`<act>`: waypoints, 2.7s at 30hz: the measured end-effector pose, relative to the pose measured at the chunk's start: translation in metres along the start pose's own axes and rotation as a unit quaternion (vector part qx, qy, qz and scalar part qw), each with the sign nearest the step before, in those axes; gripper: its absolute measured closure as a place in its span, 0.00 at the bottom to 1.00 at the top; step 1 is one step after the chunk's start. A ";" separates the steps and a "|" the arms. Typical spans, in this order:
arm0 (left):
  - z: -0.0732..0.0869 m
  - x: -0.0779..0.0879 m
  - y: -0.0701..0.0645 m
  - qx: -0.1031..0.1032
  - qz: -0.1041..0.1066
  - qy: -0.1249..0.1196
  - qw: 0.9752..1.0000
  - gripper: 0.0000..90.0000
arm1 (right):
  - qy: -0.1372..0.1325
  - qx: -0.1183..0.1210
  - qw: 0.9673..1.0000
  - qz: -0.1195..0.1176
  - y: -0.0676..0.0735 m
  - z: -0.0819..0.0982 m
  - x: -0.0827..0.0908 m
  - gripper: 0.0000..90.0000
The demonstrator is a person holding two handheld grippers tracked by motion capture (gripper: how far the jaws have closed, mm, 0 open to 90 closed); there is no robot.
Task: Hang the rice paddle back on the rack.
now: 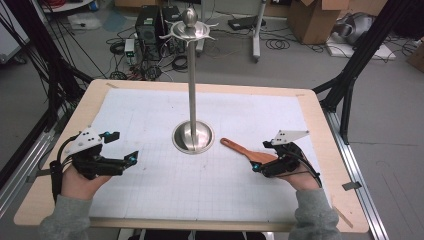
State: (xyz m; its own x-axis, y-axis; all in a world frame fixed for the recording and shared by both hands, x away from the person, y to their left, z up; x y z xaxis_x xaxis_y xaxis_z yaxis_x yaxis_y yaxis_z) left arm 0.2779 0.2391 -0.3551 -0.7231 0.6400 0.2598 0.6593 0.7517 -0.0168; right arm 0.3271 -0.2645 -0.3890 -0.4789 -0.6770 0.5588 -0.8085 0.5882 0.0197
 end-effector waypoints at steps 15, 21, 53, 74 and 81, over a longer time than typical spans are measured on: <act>0.004 0.013 0.001 0.003 -0.017 0.003 1.000 0.10 | 0.049 0.007 0.999 -0.020 -0.013 -0.013 -0.032 0.12; 0.005 0.017 0.003 0.005 -0.021 0.001 1.000 0.10 | 0.055 0.003 0.998 -0.022 -0.018 -0.012 -0.041 0.12; 0.010 0.014 0.004 0.007 -0.021 0.012 1.000 0.10 | 0.119 0.048 0.991 -0.033 -0.038 -0.020 -0.084 0.17; 0.011 0.013 0.004 0.010 -0.021 0.016 1.000 0.10 | 0.151 0.067 0.984 -0.061 -0.048 -0.022 -0.100 0.44; 0.011 0.014 0.005 0.007 -0.021 0.015 1.000 0.10 | 0.162 0.071 0.982 -0.065 -0.046 -0.021 -0.101 0.50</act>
State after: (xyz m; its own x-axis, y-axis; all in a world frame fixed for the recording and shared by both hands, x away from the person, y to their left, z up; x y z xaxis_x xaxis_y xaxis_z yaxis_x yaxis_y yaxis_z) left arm 0.2687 0.2535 -0.3618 -0.7431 0.6030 0.2904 0.6255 0.7800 -0.0192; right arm 0.4201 -0.2140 -0.4291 -0.2532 -0.5530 0.7938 -0.9062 0.4228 0.0054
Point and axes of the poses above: each handheld gripper's, and its own axes: x roughly backward along the jaws, z roughly out of its underside, y roughly to its left, the point moved 1 cm from there along -x, roughly forward along the jaws, and after that the axes turned 5 degrees about -y, right-handed, at the moved point
